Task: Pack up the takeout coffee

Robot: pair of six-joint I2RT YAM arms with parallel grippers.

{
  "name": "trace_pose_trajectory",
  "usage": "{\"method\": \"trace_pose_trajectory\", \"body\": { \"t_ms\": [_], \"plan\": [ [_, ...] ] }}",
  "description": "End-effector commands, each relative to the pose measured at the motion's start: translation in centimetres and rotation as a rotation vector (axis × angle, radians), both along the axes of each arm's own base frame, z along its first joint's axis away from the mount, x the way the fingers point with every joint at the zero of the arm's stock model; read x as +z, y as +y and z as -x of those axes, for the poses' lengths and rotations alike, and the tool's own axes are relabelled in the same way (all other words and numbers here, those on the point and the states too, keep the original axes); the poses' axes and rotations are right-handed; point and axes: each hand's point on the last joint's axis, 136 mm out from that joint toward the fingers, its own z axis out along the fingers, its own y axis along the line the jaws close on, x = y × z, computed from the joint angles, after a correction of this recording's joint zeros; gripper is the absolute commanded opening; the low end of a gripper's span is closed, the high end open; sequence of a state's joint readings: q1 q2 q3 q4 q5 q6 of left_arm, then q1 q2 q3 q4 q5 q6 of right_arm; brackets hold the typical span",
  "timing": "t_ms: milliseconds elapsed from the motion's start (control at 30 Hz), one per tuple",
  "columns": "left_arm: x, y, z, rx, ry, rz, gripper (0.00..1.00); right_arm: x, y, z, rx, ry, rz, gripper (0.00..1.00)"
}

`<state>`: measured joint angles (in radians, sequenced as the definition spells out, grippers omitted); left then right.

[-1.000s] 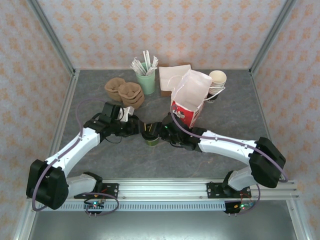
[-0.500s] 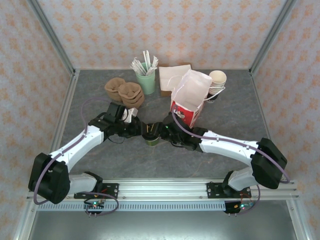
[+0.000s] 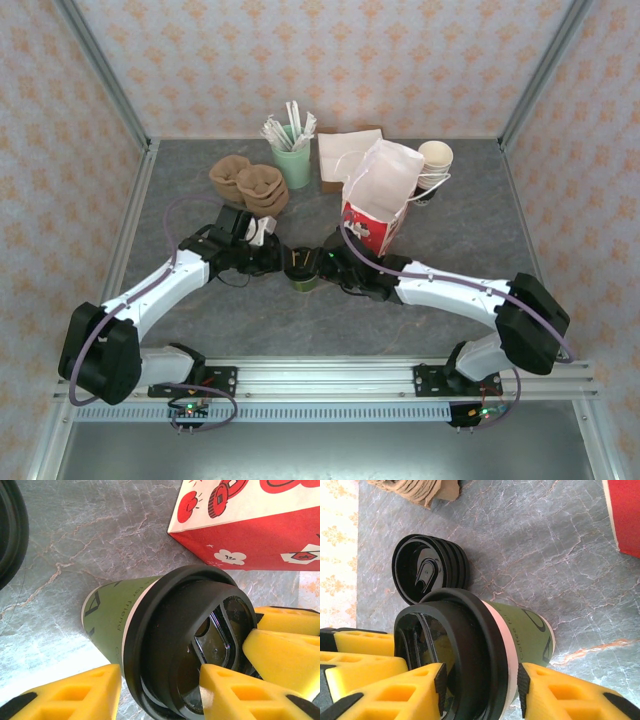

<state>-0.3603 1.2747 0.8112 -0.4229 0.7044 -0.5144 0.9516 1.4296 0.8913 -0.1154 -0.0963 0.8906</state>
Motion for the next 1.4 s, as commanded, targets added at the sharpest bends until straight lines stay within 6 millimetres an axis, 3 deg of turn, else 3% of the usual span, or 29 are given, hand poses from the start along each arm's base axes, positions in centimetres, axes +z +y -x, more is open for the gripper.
{"method": "trace_pose_trajectory", "body": {
  "t_ms": [0, 333, 700, 1367],
  "plan": [
    [1.0, -0.5, -0.8, -0.007, -0.043, 0.001, 0.46, -1.3, -1.4, 0.0, -0.037, 0.011, 0.046, 0.41],
    [1.3, -0.7, -0.8, -0.012, -0.049, 0.003, 0.47, -2.2, -2.1, 0.4, -0.051, 0.029, 0.052, 0.39],
    [-0.9, -0.2, -0.4, -0.011, -0.014, -0.035, 0.46, -3.2, -2.6, 1.0, -0.055, 0.042, 0.048, 0.38],
    [-2.5, 0.5, 0.6, 0.004, 0.004, -0.057, 0.45, -5.1, -2.9, 1.6, -0.053, 0.066, 0.038, 0.36]
  ]
}}
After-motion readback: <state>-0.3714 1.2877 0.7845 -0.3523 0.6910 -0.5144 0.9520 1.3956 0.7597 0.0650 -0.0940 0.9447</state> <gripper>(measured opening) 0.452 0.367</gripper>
